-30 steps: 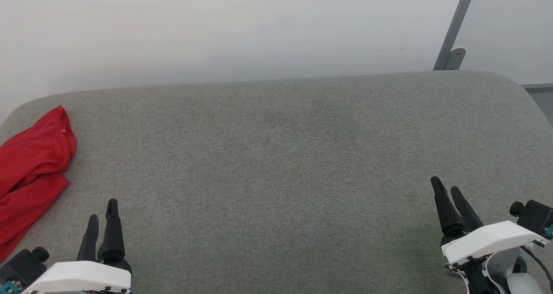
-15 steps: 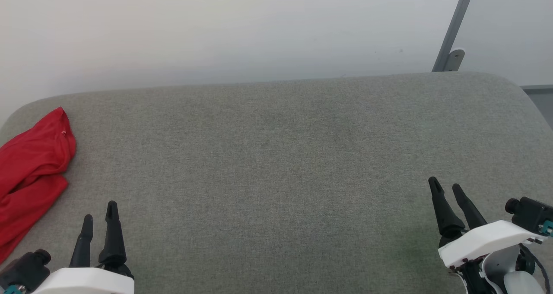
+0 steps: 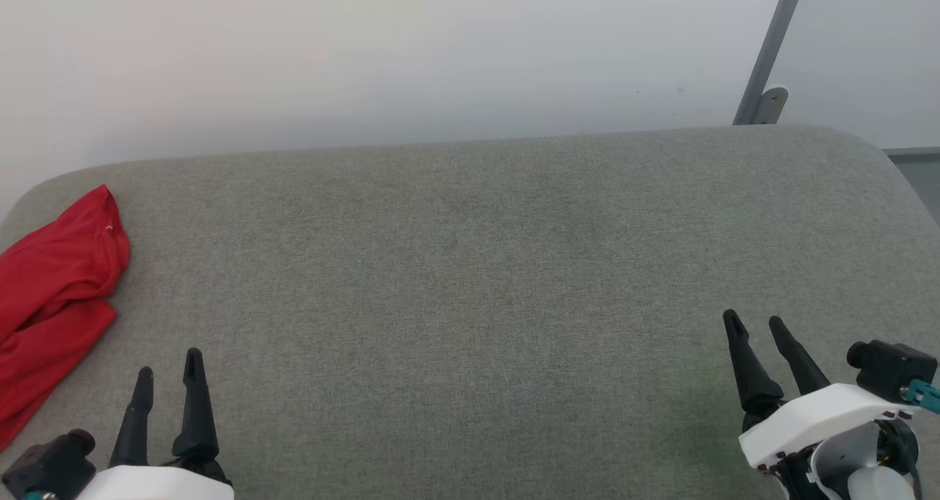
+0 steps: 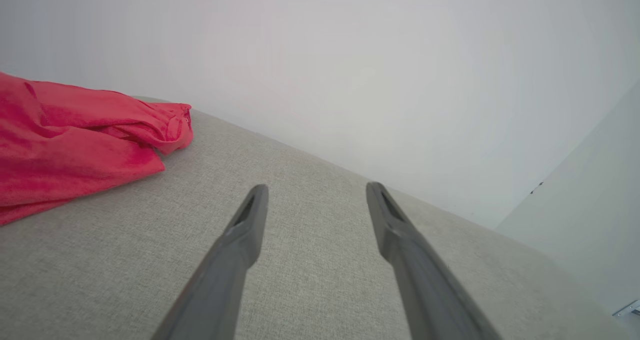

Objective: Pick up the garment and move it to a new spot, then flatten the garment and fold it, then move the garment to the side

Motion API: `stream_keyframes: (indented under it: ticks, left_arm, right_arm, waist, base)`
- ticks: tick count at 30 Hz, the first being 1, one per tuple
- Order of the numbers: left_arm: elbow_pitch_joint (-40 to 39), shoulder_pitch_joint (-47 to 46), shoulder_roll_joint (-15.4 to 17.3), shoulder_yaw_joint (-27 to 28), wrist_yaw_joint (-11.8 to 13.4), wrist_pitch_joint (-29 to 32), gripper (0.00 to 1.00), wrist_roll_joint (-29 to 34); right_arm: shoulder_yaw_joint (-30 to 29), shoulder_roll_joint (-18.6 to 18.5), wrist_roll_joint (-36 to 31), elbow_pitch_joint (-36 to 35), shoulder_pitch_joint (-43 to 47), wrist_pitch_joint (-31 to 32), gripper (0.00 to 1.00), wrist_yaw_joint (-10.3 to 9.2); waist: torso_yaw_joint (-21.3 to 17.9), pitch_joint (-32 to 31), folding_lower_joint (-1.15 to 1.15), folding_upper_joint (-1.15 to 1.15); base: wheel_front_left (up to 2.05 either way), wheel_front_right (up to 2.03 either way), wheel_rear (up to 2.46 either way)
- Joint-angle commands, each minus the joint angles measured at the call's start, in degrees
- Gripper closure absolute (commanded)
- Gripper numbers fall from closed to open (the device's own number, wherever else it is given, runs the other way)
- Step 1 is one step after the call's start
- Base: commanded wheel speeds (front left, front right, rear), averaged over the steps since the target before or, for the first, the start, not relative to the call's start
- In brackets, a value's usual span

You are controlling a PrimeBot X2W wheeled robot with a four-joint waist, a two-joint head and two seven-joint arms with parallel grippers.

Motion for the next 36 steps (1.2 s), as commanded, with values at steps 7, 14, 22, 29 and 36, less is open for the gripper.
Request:
stream_keyframes:
  ticks: [7,14,22,29,36]
  left_arm:
    - [-0.66,0.74,0.1,0.45,-0.78,-1.35,0.0,4.36]
    - [-0.96,1.03,0.19,0.67,-1.0,-2.23,0.0,7.51]
    - [-1.15,1.7,0.49,0.7,-1.29,-3.11,0.0,10.78]
    - [-1.49,2.21,0.91,0.44,-1.4,-3.9,0.0,13.68]
    - [-1.57,2.35,1.25,0.24,-1.36,-4.64,0.0,15.75]
  right_arm:
    - [0.83,-0.6,-4.05,-0.43,-0.11,-1.09,0.0,0.0]
    - [1.47,-0.86,-6.91,-0.5,0.19,-1.94,0.0,-0.01]
    - [1.99,-1.16,-10.3,-0.64,0.41,-2.68,0.0,-0.01]
    - [2.28,-1.46,-12.92,-0.69,0.54,-3.27,0.0,-0.01]
    - [2.45,-1.53,-15.57,-0.71,0.69,-3.85,0.0,-0.01]
  waist:
    - [-0.11,-0.16,0.0,0.0]
    - [-0.13,-0.26,0.0,0.0]
    - [-0.21,-0.34,0.0,0.0]
    - [-0.26,-0.37,0.0,0.0]
    - [-0.19,-0.55,0.0,0.0]
  base:
    - [0.0,0.0,0.0]
    - [0.0,0.0,0.0]
    - [0.0,0.0,0.0]
    - [0.0,0.0,0.0]
    - [0.0,0.0,0.0]
